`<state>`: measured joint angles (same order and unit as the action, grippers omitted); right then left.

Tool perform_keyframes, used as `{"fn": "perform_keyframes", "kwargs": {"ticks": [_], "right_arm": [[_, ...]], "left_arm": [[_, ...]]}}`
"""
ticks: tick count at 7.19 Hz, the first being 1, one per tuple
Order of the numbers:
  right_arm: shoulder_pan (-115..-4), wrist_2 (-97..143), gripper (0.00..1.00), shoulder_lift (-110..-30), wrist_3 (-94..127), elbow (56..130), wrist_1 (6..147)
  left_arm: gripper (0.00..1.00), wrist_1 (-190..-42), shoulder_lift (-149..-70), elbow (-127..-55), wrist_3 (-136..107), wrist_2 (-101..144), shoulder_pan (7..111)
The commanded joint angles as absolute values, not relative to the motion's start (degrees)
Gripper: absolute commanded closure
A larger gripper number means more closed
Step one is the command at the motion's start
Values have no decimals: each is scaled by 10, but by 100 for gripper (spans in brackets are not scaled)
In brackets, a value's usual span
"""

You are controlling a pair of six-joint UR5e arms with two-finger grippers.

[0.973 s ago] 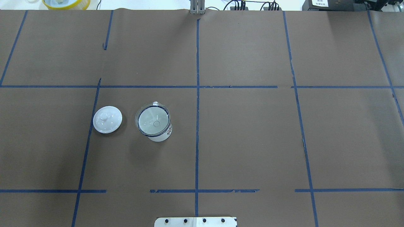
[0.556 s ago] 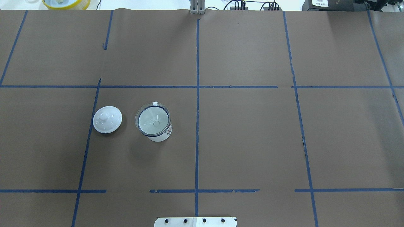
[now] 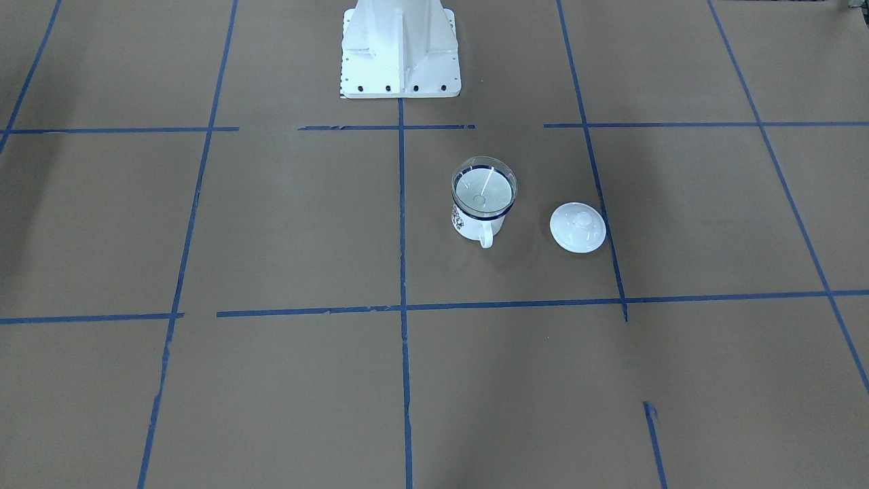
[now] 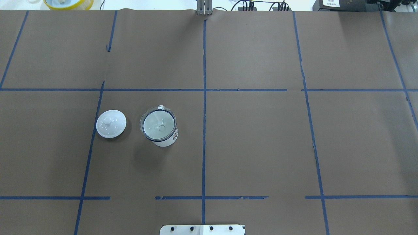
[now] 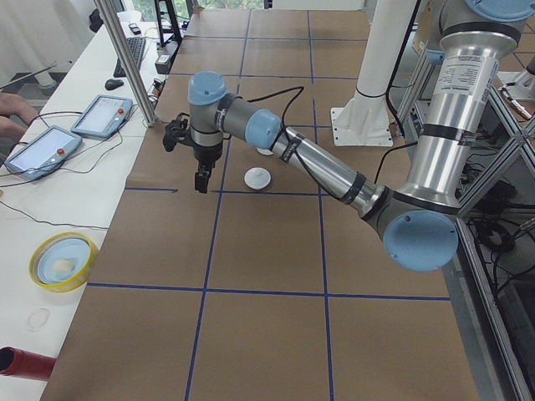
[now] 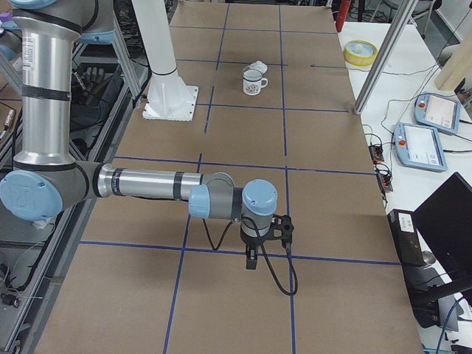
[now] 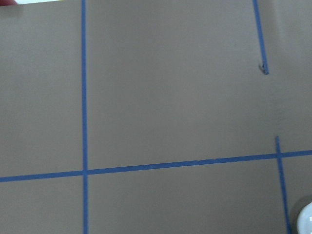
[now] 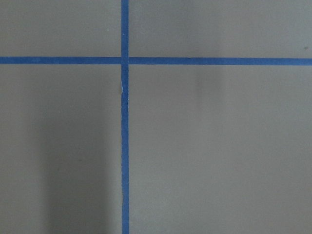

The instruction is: Remove funnel from cup

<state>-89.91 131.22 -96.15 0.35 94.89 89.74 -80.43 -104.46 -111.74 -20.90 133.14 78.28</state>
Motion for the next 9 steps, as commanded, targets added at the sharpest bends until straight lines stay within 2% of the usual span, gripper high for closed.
{"fn": "perform_keyframes", "kwargs": {"ticks": [1,4,7,9], "right_arm": [[-899,1312,0,-962,4,949,897],[-899,1312,0,-962,4,949,897],[-899,1312,0,-962,4,949,897],[-899,1312,0,-962,4,949,897]], "left_arm": [[0,-795,-1119,-1137,-360,1321,677],[0,-795,-1187,-1147,-585,1275,543],[0,-795,-1222,-1139,-626,1252,504],[0,-792,-1251,-1137,-711,1192,434]]}}
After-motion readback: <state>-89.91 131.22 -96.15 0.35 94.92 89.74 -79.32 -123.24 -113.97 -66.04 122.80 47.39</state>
